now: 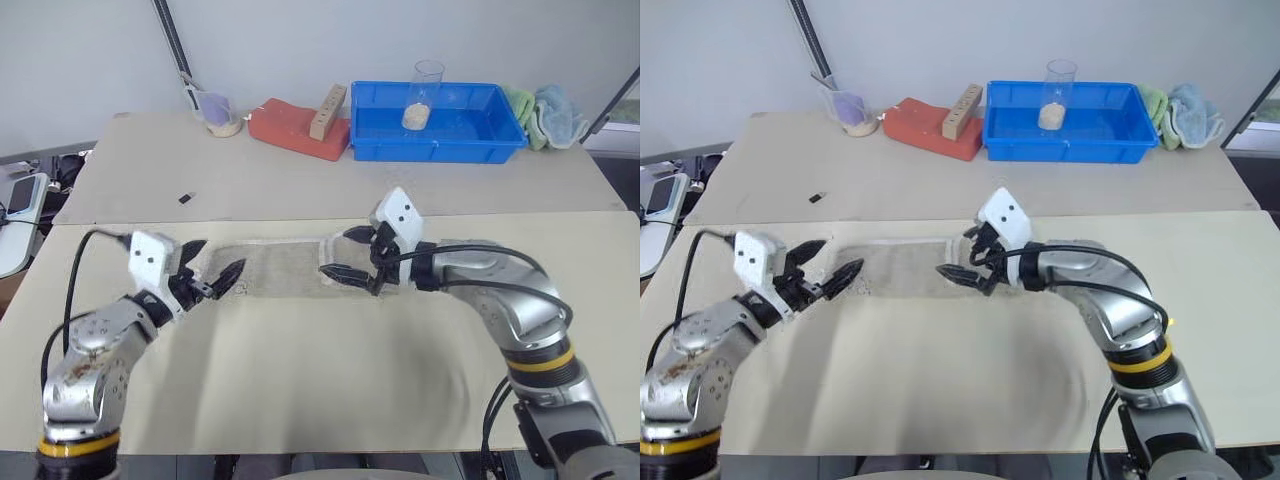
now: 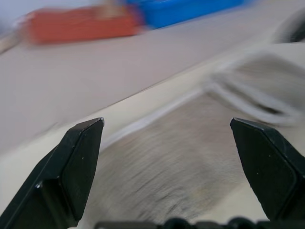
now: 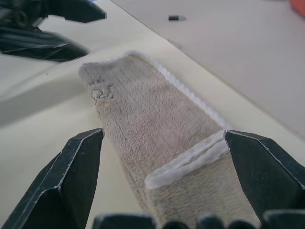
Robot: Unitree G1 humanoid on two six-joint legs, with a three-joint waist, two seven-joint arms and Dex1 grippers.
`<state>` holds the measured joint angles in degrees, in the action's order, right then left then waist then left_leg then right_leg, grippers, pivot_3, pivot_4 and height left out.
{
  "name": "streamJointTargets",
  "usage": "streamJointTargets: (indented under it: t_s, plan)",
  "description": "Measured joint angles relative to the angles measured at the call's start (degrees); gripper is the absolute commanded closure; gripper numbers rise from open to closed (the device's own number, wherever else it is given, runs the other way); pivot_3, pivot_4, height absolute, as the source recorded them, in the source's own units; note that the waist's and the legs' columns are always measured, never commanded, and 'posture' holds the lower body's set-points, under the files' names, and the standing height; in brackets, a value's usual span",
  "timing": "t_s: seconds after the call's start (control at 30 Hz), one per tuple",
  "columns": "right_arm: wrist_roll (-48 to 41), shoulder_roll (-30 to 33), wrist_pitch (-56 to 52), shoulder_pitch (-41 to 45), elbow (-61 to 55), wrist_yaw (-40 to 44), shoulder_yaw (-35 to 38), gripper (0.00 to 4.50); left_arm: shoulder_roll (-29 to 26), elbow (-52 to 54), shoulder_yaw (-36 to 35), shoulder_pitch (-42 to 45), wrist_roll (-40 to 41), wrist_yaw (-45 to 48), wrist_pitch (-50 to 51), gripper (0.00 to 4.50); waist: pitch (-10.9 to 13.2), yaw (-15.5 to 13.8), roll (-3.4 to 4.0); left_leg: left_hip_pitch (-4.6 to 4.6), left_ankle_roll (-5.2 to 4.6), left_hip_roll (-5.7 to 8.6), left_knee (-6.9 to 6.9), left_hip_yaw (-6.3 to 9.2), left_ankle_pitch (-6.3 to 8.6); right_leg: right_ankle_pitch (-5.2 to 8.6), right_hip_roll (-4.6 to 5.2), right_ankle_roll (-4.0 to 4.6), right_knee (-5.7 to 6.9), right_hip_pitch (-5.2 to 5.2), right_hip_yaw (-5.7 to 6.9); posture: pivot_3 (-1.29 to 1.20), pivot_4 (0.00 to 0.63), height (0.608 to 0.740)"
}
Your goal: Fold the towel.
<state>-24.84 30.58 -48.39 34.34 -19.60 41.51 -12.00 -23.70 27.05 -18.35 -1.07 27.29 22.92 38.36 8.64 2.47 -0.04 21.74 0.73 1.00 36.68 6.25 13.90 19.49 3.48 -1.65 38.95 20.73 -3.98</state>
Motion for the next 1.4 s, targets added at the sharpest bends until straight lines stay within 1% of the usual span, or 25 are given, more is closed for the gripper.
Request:
streamJointTargets:
  t_s: [0.13,0.2,0.33,0.53,0.63,0.67,0.7,0.73,0.83,0.87,0.9,0.97,1.03,1.13,1.2,1.33,1.4]
  plan:
    - [0.44,2.57,2.55,2.71,0.94,4.55,-0.23,0.04,7.27,1.13,-1.75,-1.0,0.06,-12.11,9.77,0.0,0.0,-0.33,-0.09,0.02,0.0,0.02,0.03,0.02,0.0,0.0,-0.03,0.0,-0.01,-0.01,0.04,0.0,0.15,0.74]
    - [0.49,3.16,3.33,3.52,1.34,6.3,-0.31,0.04,9.95,1.38,-2.04,-0.15,0.2,-16.22,13.57,0.0,0.0,-0.51,-0.1,0.01,0.01,0.04,0.03,0.0,0.0,0.0,-0.02,0.0,-0.03,-0.06,0.04,0.0,0.15,0.74]
    - [0.48,4.45,4.42,4.15,2.14,9.79,-0.45,0.04,14.68,2.32,-2.55,3.1,1.54,-21.84,18.5,0.0,0.0,-1.02,-0.11,0.01,0.02,0.05,0.04,-0.06,0.0,0.0,0.0,0.0,-0.08,-0.1,0.02,0.0,0.15,0.74]
    - [-0.06,7.0,6.47,5.39,2.15,15.89,-0.51,0.04,19.7,2.22,-3.2,7.6,1.87,-28.32,22.37,0.0,0.0,-1.64,-0.11,-0.08,0.02,0.07,0.04,-0.16,0.01,0.0,0.0,0.01,-0.22,-0.29,0.04,0.0,0.15,0.74]
    - [-0.25,7.14,6.74,5.48,2.13,17.16,-0.47,0.0,20.22,2.23,-3.23,8.83,1.92,-29.8,24.42,0.76,0.0,-1.73,-0.12,-0.08,0.03,0.09,0.04,-0.17,0.01,0.0,0.01,0.01,-0.32,-0.36,0.06,0.0,0.15,0.74]
    - [-0.36,7.26,6.74,5.48,2.13,17.43,-0.44,0.0,20.22,2.23,-3.21,9.27,1.92,-30.14,25.18,1.32,0.0,-1.79,-0.12,-0.05,0.03,0.09,0.05,-0.17,0.0,0.0,0.01,0.01,-0.37,-0.37,0.06,0.0,0.15,0.74]
    - [-0.62,7.37,6.74,5.48,2.13,17.68,-0.32,0.0,20.23,2.22,-3.22,9.7,1.91,-30.55,26.15,1.73,0.0,-1.81,-0.12,-0.04,0.04,0.1,0.05,-0.16,0.0,-0.01,0.02,0.01,-0.4,-0.38,0.06,0.0,0.15,0.74]
    - [-0.79,7.44,6.74,5.48,2.11,17.9,-0.17,0.0,20.22,2.19,-3.23,9.99,1.9,-30.87,26.79,2.29,0.0,-1.82,-0.12,-0.04,0.04,0.12,0.05,-0.16,0.0,-0.01,0.04,0.01,-0.42,-0.38,0.06,0.0,0.15,0.74]
    - [-1.24,8.13,6.72,5.47,1.76,18.16,0.53,0.0,19.77,1.76,-2.9,10.59,1.84,-30.94,28.09,3.71,0.01,-1.81,-0.14,-0.03,0.04,0.12,0.04,-0.16,0.0,-0.01,0.04,0.01,-0.44,-0.38,0.06,0.0,0.15,0.74]
    - [-1.29,8.3,6.71,5.47,1.51,18.18,1.01,0.0,19.46,1.47,-2.69,10.75,1.8,-30.87,28.18,4.16,0.02,-1.79,-0.15,-0.03,0.04,0.11,0.04,-0.16,0.0,-0.01,0.03,0.01,-0.45,-0.38,0.06,0.0,0.15,0.74]
    - [-1.33,8.46,6.71,5.47,1.28,18.18,1.46,0.0,19.15,1.25,-2.45,10.94,1.74,-30.78,28.19,4.44,0.02,-1.77,-0.15,-0.02,0.04,0.1,0.04,-0.16,0.0,-0.01,0.02,0.01,-0.46,-0.38,0.06,0.0,0.15,0.74]
    - [-1.58,8.87,6.68,5.38,0.67,18.2,1.85,0.0,18.26,1.25,-1.32,11.62,1.09,-30.54,28.09,4.44,0.03,-1.77,-0.17,-0.02,0.05,0.09,0.04,-0.16,0.0,-0.01,0.01,0.01,-0.47,-0.38,0.06,0.0,0.15,0.74]
    - [-2.45,9.34,6.56,4.9,-0.02,18.21,2.08,0.0,15.54,1.29,0.95,11.94,0.1,-29.28,27.32,4.44,0.04,-1.7,-0.18,-0.01,0.05,0.08,0.03,-0.18,0.0,-0.01,-0.01,0.01,-0.48,-0.37,0.07,0.0,0.15,0.74]
    - [-3.21,11.36,6.36,3.15,-0.85,18.32,3.55,0.0,7.55,2.94,7.84,12.33,-2.85,-24.75,23.14,4.44,0.05,-1.7,-0.2,0.0,0.08,0.07,-0.01,-0.19,-0.01,-0.01,-0.01,0.02,-0.52,-0.37,0.07,0.0,0.15,0.74]
    - [-3.49,14.13,6.14,1.46,-1.22,18.61,4.66,0.0,4.21,4.87,12.18,14.15,-3.94,-21.44,20.65,4.44,0.05,-2.08,-0.19,0.04,0.1,0.09,-0.01,-0.18,-0.02,-0.02,0.08,0.02,-0.58,-0.4,0.06,0.0,0.15,0.74]
    - [-3.61,20.27,5.34,-3.87,-2.06,19.71,8.34,0.0,1.09,6.06,21.82,19.4,-4.44,-13.57,17.24,4.44,0.05,-2.8,-0.19,0.2,0.11,0.13,0.0,-0.23,-0.03,-0.04,0.08,0.0,-0.93,-0.48,0.03,0.0,0.15,0.74]
    - [-3.86,23.53,4.59,-7.44,-3.11,20.02,10.98,0.0,0.89,5.43,26.52,21.9,-4.68,-9.8,15.85,4.44,0.05,-2.85,-0.2,0.23,0.1,0.13,-0.01,-0.27,-0.03,-0.04,0.06,0.0,-0.93,-0.48,0.03,0.0,0.15,0.74]
